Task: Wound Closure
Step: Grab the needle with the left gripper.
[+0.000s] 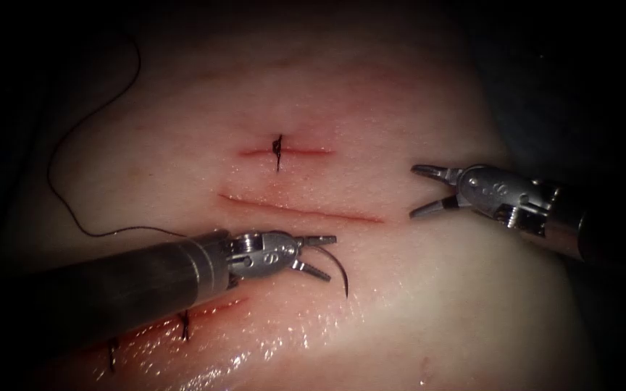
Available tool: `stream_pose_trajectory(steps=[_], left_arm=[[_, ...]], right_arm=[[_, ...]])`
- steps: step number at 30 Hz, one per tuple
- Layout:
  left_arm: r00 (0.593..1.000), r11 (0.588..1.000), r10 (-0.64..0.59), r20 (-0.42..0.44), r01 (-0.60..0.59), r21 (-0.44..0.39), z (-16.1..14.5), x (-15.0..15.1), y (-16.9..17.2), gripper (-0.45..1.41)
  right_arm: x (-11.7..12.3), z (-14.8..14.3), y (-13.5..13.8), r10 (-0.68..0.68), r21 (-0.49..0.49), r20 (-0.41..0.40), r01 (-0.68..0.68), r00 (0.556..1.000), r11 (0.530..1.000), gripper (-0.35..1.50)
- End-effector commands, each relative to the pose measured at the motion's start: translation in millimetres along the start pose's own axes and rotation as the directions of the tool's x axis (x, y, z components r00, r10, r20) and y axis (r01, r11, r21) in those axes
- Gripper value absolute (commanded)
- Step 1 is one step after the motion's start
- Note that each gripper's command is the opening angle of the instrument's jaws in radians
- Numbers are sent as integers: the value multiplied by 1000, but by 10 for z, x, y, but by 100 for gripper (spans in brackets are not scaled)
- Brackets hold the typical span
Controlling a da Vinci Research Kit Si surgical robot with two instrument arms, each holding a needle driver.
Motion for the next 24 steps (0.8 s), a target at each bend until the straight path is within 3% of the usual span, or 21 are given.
stream_pose_trajectory(steps=[1, 11, 24], left_arm=[[1000, 1000, 3, 8, -3, -8, 9, -1, -3, 26], [988, 999, 36, 153, -31, -36, 31, -4, 5, 25], [970, 998, 52, 238, -45, -33, 65, -1, 13, 25]], right_arm=[[3, 9, 5, -3, 0, -4, 3, 1000, 1000, 108], [3, 9, 4, -3, 0, -4, 3, 1000, 1000, 108], [3, 9, 3, -3, 0, -4, 3, 1000, 1000, 108]])
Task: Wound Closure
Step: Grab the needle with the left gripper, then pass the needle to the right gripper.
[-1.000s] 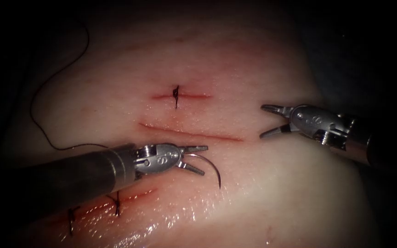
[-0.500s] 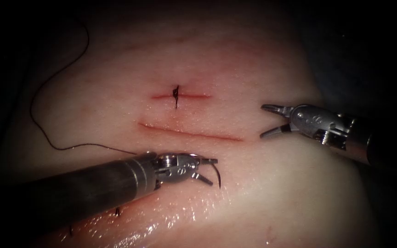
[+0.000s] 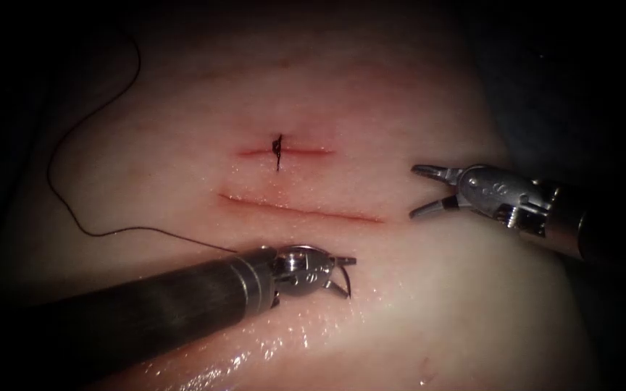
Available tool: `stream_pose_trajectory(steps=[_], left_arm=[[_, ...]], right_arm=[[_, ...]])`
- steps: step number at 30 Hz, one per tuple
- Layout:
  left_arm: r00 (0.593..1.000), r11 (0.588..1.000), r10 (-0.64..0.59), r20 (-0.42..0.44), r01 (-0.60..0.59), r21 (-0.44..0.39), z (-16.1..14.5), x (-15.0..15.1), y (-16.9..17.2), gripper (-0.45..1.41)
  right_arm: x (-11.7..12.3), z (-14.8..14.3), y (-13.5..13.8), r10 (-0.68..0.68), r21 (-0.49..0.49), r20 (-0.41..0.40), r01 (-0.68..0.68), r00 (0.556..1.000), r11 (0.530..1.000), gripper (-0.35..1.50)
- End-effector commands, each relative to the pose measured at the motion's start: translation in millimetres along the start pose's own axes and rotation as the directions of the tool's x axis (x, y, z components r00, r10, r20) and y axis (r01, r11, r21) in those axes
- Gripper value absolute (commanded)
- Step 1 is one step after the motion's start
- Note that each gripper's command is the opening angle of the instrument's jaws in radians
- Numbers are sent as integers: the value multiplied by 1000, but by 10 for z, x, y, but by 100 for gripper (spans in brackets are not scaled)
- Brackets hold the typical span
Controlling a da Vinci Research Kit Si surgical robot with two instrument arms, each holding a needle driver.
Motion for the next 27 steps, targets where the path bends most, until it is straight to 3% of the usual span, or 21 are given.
stream_pose_trajectory(steps=[1, 3, 7, 20, 22, 24, 27], left_arm=[[1000, 1000, 2, 3, -2, 0, 9, 2, -4, 25], [1000, 1000, 5, 12, -5, -1, 17, 0, -3, 13], [1000, 1000, 17, 11, -17, -4, 16, -4, -8, -45], [999, 999, 48, 11, -48, -12, 1, -5, 1, -45], [991, 991, 136, 10, -136, -19, -5, -4, -1, -45], [967, 967, 256, 17, -256, 2, -13, -3, -5, -45], [915, 911, 404, 7, -404, 82, -24, -5, 2, -45]], right_arm=[[3, 9, 4, -2, 0, -4, 2, 1000, 1000, 108], [4, 9, 4, -2, 0, -4, 2, 1000, 1000, 108], [4, 9, 3, -2, 0, -4, 2, 1000, 1000, 108], [7, 11, 0, -1, -3, -3, 1, 1000, 1000, 103], [8, 17, -2, 5, -9, -3, -5, 1000, 1000, 104], [10, 27, -6, 36, -18, -2, -36, 999, 999, 118], [16, 45, -9, 65, -21, -9, -65, 998, 998, 125]])
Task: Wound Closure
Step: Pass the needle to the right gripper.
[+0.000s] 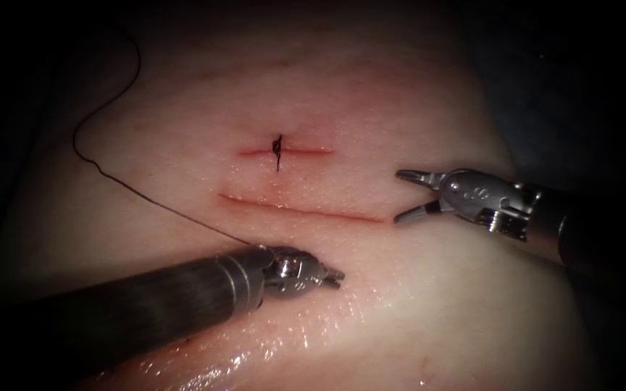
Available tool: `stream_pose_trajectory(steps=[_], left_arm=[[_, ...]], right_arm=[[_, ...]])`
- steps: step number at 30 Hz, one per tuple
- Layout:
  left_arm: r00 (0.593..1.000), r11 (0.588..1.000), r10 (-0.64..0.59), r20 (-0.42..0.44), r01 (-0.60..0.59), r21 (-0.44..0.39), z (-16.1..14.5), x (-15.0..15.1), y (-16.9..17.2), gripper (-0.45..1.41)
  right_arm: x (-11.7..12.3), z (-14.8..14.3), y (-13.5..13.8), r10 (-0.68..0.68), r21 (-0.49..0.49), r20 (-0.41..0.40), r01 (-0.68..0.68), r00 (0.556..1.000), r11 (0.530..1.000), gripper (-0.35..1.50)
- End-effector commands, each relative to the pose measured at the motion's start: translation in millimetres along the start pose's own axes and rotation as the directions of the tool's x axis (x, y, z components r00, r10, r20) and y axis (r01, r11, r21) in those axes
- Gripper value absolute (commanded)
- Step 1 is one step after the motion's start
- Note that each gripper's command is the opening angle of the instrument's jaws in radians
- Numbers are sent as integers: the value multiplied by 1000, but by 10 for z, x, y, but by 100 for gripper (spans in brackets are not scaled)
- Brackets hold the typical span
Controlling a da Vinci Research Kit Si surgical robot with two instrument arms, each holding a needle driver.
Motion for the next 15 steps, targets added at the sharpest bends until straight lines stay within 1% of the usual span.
stream_pose_trajectory(steps=[1, 2, 5, 6, 7, 8, 11, 13, 14, 15], left_arm=[[999, 999, 44, 15, -44, 25, 5, -2, -3, -45], [991, 989, 125, 49, -128, 70, 1, -6, 0, -45], [980, 977, 185, 75, -192, 97, -6, -11, 2, -45], [973, 970, 208, 100, -219, 108, -10, -14, 1, -45], [958, 953, 251, 142, -270, 140, -17, -18, -1, -45], [949, 940, 271, 161, -297, 167, -23, -21, -2, -45], [937, 920, 292, 191, -330, 213, -38, -27, -3, -45], [940, 918, 288, 184, -326, 226, -47, -31, -3, -45], [940, 917, 293, 177, -328, 228, -60, -38, -2, -45], [939, 914, 295, 175, -331, 235, -65, -41, -2, -45]], right_arm=[[8, 19, 2, 13, 4, -9, -13, 1000, 1000, 125], [12, 27, 1, 35, 7, -14, -35, 999, 999, 125], [21, 41, -2, 65, 21, -27, -64, 998, 998, 125], [25, 47, -3, 67, 30, -34, -66, 997, 997, 123], [30, 55, -4, 81, 40, -43, -79, 996, 996, 123], [32, 59, -5, 87, 43, -46, -85, 995, 995, 123], [33, 67, -10, 98, 61, -59, -94, 993, 994, 123], [34, 70, -9, 104, 59, -59, -101, 993, 993, 121], [35, 74, -8, 107, 59, -60, -103, 993, 993, 121], [36, 77, -7, 120, 64, -61, -116, 991, 991, 120]])
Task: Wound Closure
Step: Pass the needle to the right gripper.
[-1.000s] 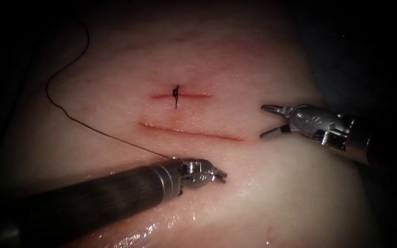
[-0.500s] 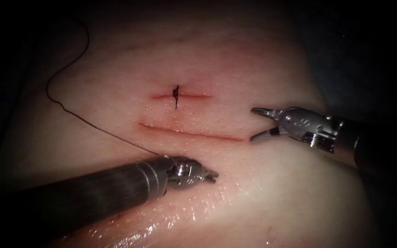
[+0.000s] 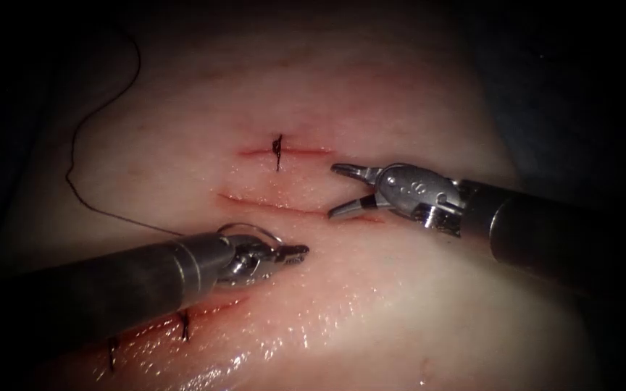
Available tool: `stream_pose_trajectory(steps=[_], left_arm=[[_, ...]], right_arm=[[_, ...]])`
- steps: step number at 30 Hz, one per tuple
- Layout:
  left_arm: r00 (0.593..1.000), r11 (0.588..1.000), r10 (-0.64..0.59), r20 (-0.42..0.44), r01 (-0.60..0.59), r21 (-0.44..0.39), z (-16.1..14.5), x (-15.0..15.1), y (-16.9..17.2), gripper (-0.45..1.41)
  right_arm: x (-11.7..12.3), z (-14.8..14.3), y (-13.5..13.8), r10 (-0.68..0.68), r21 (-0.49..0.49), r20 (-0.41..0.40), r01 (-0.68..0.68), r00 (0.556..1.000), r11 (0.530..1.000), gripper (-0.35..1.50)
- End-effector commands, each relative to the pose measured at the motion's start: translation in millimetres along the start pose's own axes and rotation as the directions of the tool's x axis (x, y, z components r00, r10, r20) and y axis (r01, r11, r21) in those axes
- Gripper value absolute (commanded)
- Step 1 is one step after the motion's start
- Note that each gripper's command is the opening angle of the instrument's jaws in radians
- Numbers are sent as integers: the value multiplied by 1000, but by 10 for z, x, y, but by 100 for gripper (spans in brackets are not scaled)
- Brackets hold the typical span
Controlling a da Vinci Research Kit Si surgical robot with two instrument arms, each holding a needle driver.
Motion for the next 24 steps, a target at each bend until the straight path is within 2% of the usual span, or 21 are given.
stream_pose_trajectory(steps=[1, 6, 13, 21, 24], left_arm=[[1000, 1000, 11, -7, -11, 11, 1, -6, -2, -45], [998, 996, 70, 5, -70, 52, -31, -27, 7, -45], [990, 988, 134, 38, -137, 78, -42, -34, 14, -45], [974, 971, 211, 79, -219, 99, -42, -31, 13, -45], [961, 958, 256, 100, -266, 110, -43, -27, 13, -45]], right_arm=[[7, 15, 6, 19, 10, -9, -18, 1000, 1000, 118], [27, 47, 13, 99, 79, -41, -96, 994, 992, 111], [58, 80, 16, 118, 162, -70, -105, 991, 981, 108], [66, 102, 13, 153, 298, -57, -129, 987, 946, 103], [66, 108, 5, 162, 345, -65, -130, 985, 930, 86]])
